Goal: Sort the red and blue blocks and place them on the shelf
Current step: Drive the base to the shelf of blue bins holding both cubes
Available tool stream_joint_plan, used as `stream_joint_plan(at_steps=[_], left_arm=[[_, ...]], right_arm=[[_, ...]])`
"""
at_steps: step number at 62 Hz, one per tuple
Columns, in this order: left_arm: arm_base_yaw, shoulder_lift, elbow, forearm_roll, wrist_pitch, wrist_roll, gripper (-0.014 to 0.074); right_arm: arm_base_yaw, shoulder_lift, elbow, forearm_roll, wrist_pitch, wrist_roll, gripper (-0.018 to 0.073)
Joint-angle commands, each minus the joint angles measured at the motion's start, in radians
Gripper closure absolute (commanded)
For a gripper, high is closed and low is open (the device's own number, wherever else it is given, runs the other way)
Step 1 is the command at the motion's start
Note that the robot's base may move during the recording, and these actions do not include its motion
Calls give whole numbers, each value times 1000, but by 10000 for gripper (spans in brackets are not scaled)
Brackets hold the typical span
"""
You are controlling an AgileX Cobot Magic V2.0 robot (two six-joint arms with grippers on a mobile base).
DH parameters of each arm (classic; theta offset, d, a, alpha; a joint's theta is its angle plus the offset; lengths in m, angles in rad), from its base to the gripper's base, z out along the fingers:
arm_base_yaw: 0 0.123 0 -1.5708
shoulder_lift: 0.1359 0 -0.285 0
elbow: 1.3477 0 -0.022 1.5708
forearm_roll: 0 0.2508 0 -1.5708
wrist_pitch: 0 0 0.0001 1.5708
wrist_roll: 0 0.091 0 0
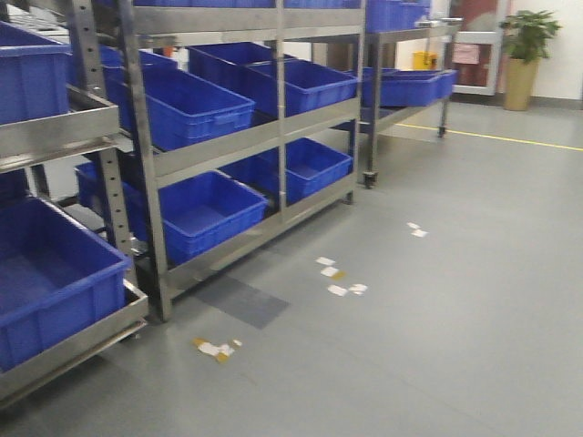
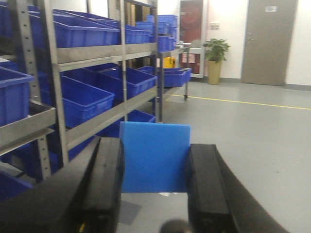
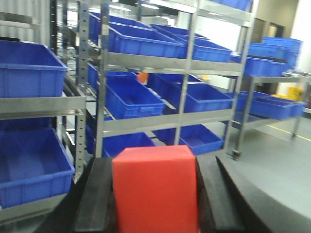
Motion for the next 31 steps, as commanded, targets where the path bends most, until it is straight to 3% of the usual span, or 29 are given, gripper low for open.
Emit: stream_joint_plan(at_steps=[1, 31], left_arm=[[-6, 7, -33, -5, -96, -2, 512], [-6, 7, -33, -5, -96, -2, 512]], right_arm=[[-2, 10, -26, -12, -93, -3, 507], [-2, 10, -26, -12, -93, -3, 507]])
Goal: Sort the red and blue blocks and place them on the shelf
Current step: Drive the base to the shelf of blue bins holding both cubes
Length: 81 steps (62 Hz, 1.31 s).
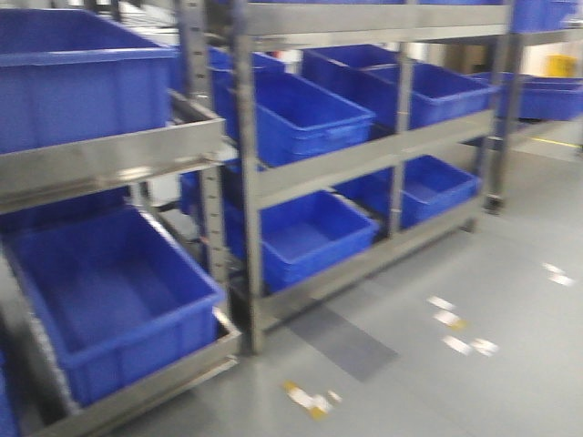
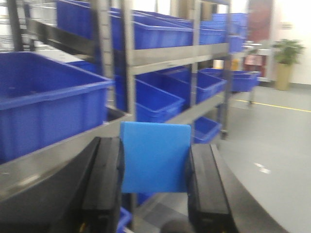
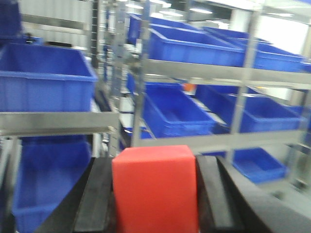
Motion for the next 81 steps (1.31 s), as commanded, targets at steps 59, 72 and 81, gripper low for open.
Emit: stream_joint_plan(at_steps=[59, 72, 81], left_arm=[[-6, 7, -33, -5, -96, -2, 512], [-6, 7, -33, -5, -96, -2, 512], [-6, 7, -33, -5, -96, -2, 512]], right_arm=[[-2, 10, -26, -12, -93, -3, 507], [-2, 10, -26, -12, -93, -3, 507], [-2, 10, -26, -12, -93, -3, 507]])
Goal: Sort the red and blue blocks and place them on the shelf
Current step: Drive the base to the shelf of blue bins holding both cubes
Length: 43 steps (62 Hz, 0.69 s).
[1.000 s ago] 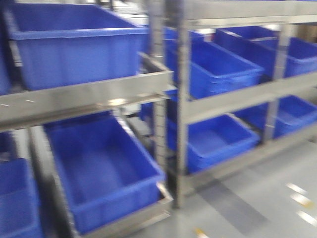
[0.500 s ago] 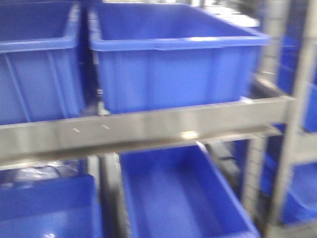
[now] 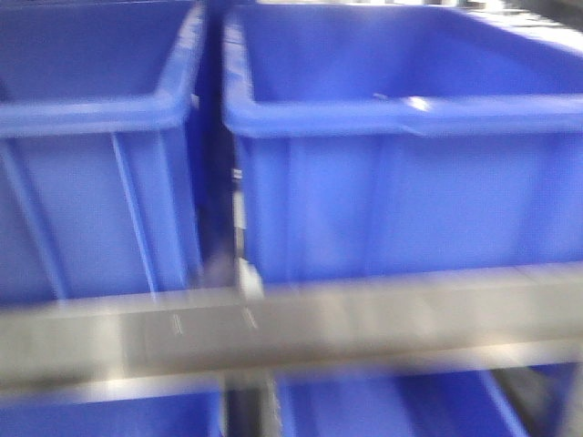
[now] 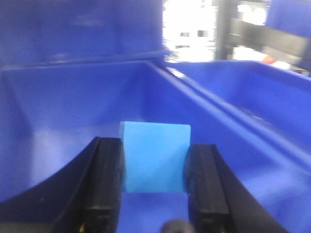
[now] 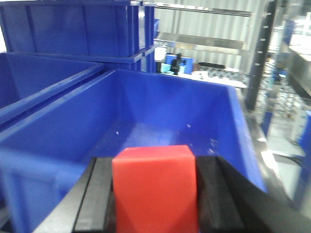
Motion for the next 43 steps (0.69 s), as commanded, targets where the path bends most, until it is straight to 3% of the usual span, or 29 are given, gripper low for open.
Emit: stream_joint_plan(at_steps=[1, 43], left_arm=[[-6, 7, -33, -5, -96, -2, 512], [-6, 7, -33, -5, -96, -2, 512]], right_arm=[[-2, 10, -26, -12, -93, -3, 507], [-2, 10, -26, -12, -93, -3, 507]])
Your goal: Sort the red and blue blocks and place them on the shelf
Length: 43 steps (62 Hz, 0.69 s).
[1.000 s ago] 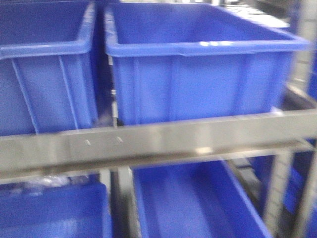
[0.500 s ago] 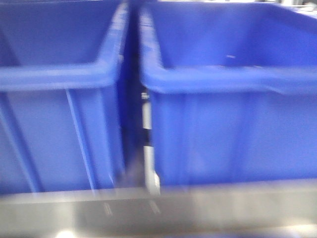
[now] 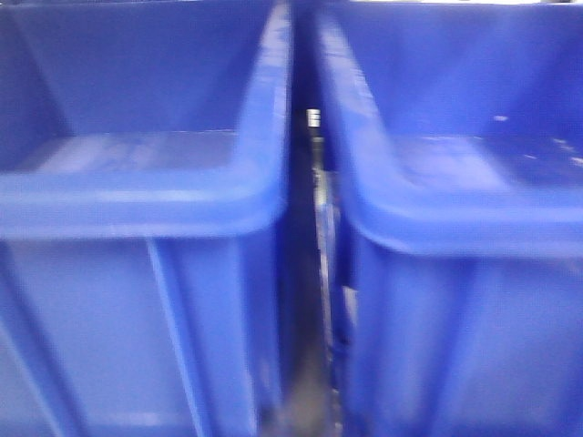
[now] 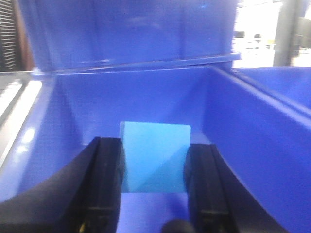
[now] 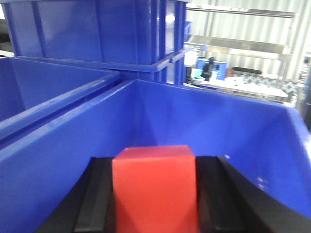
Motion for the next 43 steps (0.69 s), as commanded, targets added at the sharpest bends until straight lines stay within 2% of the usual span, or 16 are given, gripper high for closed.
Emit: stream_joint_plan(at_steps=[1, 43], left_arm=[[-6, 7, -33, -5, -96, -2, 512], [-6, 7, -33, -5, -96, -2, 512]], right_arm=[[-2, 10, -26, -12, -93, -3, 507], [-2, 10, -26, -12, -93, -3, 507]])
